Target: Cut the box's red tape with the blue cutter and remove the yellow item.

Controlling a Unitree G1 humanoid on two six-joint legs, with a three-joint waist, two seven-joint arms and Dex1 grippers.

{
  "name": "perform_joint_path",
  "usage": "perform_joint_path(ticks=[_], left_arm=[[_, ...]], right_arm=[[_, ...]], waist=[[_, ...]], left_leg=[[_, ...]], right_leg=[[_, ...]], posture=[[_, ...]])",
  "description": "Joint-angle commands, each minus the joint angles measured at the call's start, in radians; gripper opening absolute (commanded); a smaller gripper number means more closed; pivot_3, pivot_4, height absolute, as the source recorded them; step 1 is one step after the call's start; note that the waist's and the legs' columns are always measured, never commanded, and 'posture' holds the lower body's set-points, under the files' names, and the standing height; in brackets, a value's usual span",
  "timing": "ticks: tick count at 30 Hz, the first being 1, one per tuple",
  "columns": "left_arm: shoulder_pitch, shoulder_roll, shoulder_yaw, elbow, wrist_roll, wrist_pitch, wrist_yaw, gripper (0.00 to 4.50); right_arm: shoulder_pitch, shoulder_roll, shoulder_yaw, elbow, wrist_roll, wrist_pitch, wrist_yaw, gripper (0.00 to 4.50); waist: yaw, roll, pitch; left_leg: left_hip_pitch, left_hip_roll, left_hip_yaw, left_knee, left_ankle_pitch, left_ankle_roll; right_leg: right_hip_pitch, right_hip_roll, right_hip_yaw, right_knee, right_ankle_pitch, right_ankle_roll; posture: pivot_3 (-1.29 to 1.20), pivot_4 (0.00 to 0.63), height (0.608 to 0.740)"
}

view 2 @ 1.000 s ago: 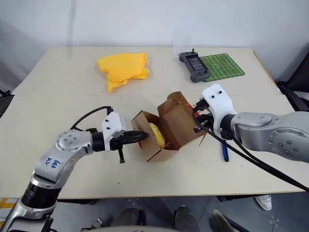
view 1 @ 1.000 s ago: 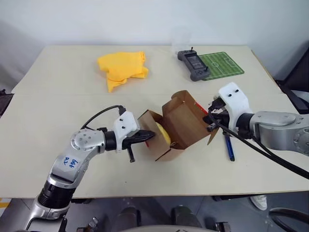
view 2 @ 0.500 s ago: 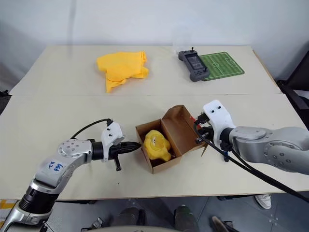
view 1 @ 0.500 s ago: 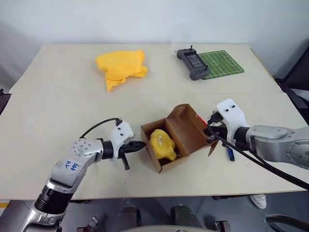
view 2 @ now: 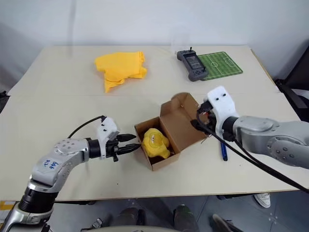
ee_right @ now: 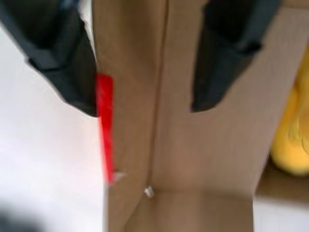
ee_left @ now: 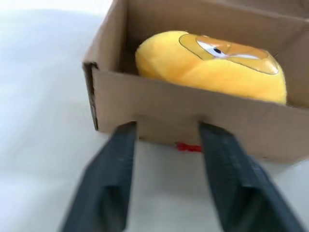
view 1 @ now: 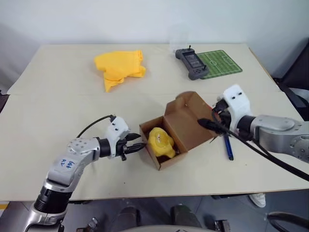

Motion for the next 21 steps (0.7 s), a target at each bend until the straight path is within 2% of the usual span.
perform_joint_path(ticks=[1, 3, 4, 7, 9, 11, 13, 15, 18, 21], left_arm=[[0.041, 0.062, 0.103, -0.019, -0.058, -0.061, -0.089, 3.54], [0.083, 0.112, 0.198, 0.013, -0.098, -0.100, -0.156, 4.10], [0.115, 0.138, 0.253, 0.040, -0.109, -0.142, -0.200, 4.38], [0.196, 0.195, 0.375, 0.117, -0.118, -0.241, -0.283, 4.48], [0.232, 0.210, 0.422, 0.153, -0.113, -0.301, -0.315, 4.48], [0.278, 0.224, 0.471, 0.177, -0.112, -0.340, -0.342, 4.48], [0.322, 0.234, 0.505, 0.185, -0.110, -0.352, -0.352, 4.48], [0.359, 0.236, 0.531, 0.157, -0.131, -0.336, -0.354, 4.48], [0.405, 0.235, 0.569, 0.069, -0.191, -0.279, -0.350, 4.48], [0.398, 0.246, 0.569, 0.011, -0.222, -0.240, -0.331, 4.48]], right_arm=[[-0.069, 0.098, 0.103, 0.016, -0.080, -0.182, 0.162, 4.37], [-0.111, 0.167, 0.180, 0.024, -0.152, -0.320, 0.324, 4.50], [-0.126, 0.188, 0.214, 0.025, -0.137, -0.387, 0.390, 4.50], [-0.127, 0.186, 0.287, 0.046, -0.069, -0.561, 0.516, 4.50], [-0.113, 0.160, 0.317, 0.049, -0.036, -0.587, 0.638, 4.50], [-0.055, 0.107, 0.335, 0.072, -0.068, -0.642, 0.735, 4.50], [0.012, 0.055, 0.333, 0.102, -0.118, -0.719, 0.773, 4.50], [0.058, 0.027, 0.321, 0.118, -0.134, -0.774, 0.778, 4.50], [0.038, 0.055, 0.333, 0.112, -0.174, -0.795, 0.801, 4.50], [-0.062, 0.137, 0.360, 0.063, -0.181, -0.754, 0.806, 4.50]], waist=[[0.001, 0.000, 0.001], [0.002, 0.000, 0.002], [0.002, 0.000, 0.002], [-0.002, 0.002, 0.004], [-0.007, 0.004, 0.005], [-0.010, 0.005, 0.006], [-0.015, 0.005, 0.006], [-0.018, 0.005, 0.006], [-0.015, 0.005, 0.006], [-0.002, 0.005, 0.006]], left_leg=[[0.000, 0.000, 0.000, -0.001, 0.000, 0.000], [0.000, 0.000, 0.000, -0.002, 0.000, 0.000], [0.000, 0.000, 0.000, -0.003, 0.000, 0.000], [0.000, 0.000, 0.000, -0.006, 0.000, 0.000], [0.004, 0.000, 0.001, -0.008, 0.000, 0.000], [0.008, 0.000, 0.003, -0.011, 0.000, 0.000], [0.013, 0.000, 0.003, -0.014, -0.002, 0.003], [0.013, 0.000, 0.005, -0.014, -0.002, 0.002], [0.012, 0.000, 0.005, -0.013, 0.000, -0.001], [0.012, -0.001, 0.005, -0.011, -0.001, -0.001]], right_leg=[[-0.001, 0.000, 0.000, 0.000, 0.000, 0.000], [-0.001, -0.001, -0.001, -0.001, 0.000, 0.000], [-0.001, -0.001, -0.001, -0.002, 0.000, 0.000], [-0.001, -0.002, -0.003, -0.005, 0.000, 0.000], [0.002, -0.003, -0.003, -0.006, 0.000, -0.001], [0.006, -0.009, -0.005, -0.009, 0.000, -0.001], [0.007, -0.016, -0.015, -0.007, 0.000, -0.004], [0.004, -0.017, -0.015, -0.004, 0.000, -0.005], [0.003, -0.017, -0.018, -0.002, 0.000, -0.005], [0.003, -0.019, -0.022, -0.001, 0.000, -0.005]], posture=[[0.00, 0.150, 0.740], [0.00, 0.150, 0.740], [0.00, 0.150, 0.740], [0.00, 0.150, 0.740], [0.00, 0.150, 0.740], [0.00, 0.150, 0.740], [0.00, 0.150, 0.740], [0.00, 0.150, 0.740], [0.00, 0.150, 0.740], [0.00, 0.150, 0.740]])
